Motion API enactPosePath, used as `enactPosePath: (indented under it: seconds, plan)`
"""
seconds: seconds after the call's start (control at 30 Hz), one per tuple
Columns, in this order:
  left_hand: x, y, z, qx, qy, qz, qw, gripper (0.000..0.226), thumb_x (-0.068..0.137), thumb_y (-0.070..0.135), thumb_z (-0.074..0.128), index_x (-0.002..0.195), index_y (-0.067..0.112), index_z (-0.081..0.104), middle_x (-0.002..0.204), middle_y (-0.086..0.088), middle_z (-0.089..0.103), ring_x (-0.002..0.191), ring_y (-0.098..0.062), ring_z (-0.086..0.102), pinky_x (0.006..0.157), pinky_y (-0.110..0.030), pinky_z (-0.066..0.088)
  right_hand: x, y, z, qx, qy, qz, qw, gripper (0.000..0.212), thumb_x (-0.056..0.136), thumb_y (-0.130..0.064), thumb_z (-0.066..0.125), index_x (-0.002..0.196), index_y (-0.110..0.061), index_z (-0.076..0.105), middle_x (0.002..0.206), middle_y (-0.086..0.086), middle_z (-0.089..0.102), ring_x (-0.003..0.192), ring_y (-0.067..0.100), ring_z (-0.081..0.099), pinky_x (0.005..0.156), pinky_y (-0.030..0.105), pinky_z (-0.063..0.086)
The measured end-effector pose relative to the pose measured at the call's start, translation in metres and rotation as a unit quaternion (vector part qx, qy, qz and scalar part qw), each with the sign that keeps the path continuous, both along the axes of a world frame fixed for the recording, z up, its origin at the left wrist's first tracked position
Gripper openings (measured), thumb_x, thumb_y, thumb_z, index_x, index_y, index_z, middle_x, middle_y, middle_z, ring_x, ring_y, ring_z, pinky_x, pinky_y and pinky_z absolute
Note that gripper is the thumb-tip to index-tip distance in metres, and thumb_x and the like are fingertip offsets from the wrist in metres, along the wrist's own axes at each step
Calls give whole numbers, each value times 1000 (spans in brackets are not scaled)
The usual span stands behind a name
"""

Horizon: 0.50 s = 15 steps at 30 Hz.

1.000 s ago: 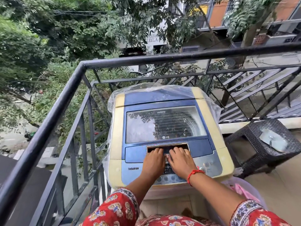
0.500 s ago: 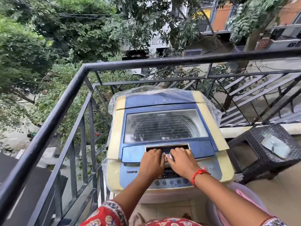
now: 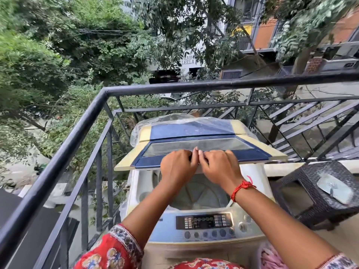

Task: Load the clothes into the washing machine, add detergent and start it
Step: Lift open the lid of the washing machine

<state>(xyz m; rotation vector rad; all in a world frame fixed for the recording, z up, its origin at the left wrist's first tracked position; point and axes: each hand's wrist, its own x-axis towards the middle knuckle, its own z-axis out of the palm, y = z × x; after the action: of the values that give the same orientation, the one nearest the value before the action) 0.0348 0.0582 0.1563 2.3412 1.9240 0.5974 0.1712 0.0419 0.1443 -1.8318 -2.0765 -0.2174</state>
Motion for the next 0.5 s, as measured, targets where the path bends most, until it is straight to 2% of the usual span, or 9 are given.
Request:
enactPosePath:
  seconds: [0.23,0.37,0.5]
  plan:
    - [8,57,44,54,24,12,998,65,96,56,30,73,11,70,73,-15,69,72,-39,65,55,-32,35,0,55,44,95,-27,-51,994,54,92,-38,35,57,-11,68,53,9,66,47,34,62,45,30,43]
    - [13,101,74,96,12,9,995,63,96,55,30,80,12,73,76,-18,70,75,-40,66,56,-34,36,0,97,76,115,-10,-50,992,52,93,-37,38,63,-9,70,59,12,68,52,35,64,50,31,45]
    - [19,148,92,117,-6,28,993,65,95,55,30,68,13,71,67,-12,68,66,-37,64,52,-30,33,4,144,99,128,4,-46,991,50,95,-37,39,70,-11,73,65,15,70,61,36,66,53,31,33]
